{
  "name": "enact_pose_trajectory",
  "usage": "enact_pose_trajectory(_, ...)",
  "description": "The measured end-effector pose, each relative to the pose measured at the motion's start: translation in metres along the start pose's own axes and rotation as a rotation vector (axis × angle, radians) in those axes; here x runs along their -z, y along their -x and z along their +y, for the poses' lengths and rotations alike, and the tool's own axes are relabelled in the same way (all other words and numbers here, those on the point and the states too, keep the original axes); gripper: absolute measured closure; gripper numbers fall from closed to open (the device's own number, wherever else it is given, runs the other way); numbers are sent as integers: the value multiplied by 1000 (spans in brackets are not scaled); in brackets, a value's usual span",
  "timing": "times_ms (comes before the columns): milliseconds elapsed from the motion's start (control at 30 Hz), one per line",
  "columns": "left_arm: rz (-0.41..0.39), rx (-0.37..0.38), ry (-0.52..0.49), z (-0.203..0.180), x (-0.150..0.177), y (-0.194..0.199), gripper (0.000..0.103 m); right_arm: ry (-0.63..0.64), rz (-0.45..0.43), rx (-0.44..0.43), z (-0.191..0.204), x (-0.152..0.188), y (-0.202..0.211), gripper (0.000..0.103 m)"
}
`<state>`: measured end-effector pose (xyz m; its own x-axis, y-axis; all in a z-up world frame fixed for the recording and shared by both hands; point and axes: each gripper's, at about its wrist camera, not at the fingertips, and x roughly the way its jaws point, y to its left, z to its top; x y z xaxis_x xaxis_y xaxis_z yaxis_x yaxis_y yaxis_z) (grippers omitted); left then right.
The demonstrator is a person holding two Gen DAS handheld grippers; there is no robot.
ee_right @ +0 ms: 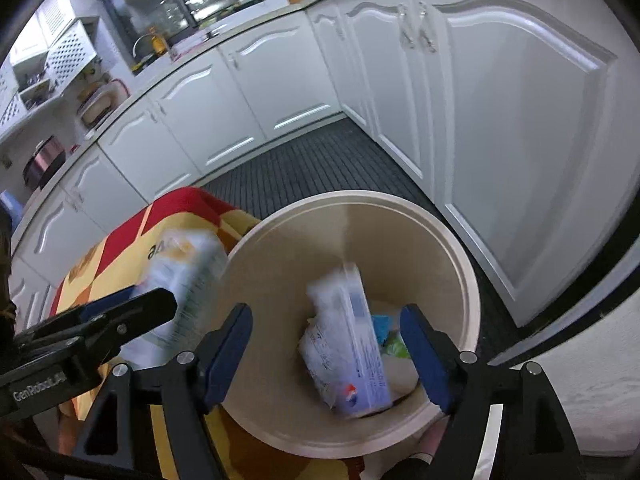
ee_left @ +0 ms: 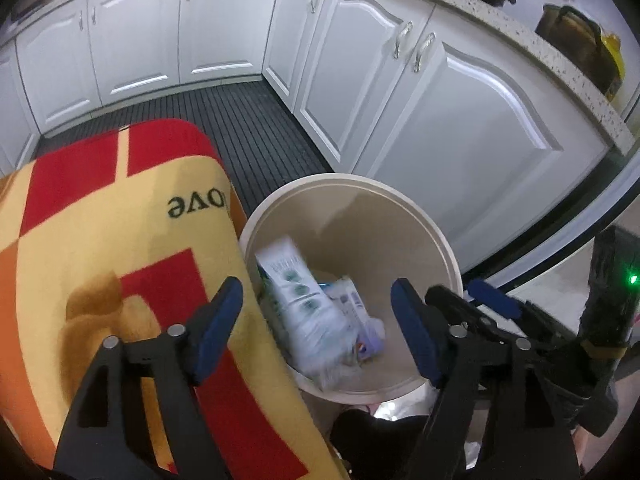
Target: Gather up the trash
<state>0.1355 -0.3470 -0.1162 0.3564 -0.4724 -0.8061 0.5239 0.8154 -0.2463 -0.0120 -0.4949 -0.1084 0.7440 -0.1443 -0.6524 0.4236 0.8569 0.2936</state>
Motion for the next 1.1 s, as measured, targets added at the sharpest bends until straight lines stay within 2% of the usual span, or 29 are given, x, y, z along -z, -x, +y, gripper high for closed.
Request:
enact_pose_trajectory(233, -38, -60, -4, 10, 10, 19, 26, 32, 7, 11, 8, 17, 10, 29)
enact_pose_trajectory(500, -129, -121, -4, 17, 28, 53, 26, 80, -61, 40, 30, 27, 33, 29)
enact_pose_trajectory(700, -191, -122, 11, 21, 36, 84, 26, 118, -118, 55, 53, 30, 55, 26)
enact_pose_trajectory(933, -285, -160, -11, 15, 50, 121, 26, 147, -169, 57, 76, 36, 81, 25)
enact_pose_trajectory(1100, -348, -185, -29, 10, 65, 145, 26, 146, -229, 63, 89, 41, 105, 21)
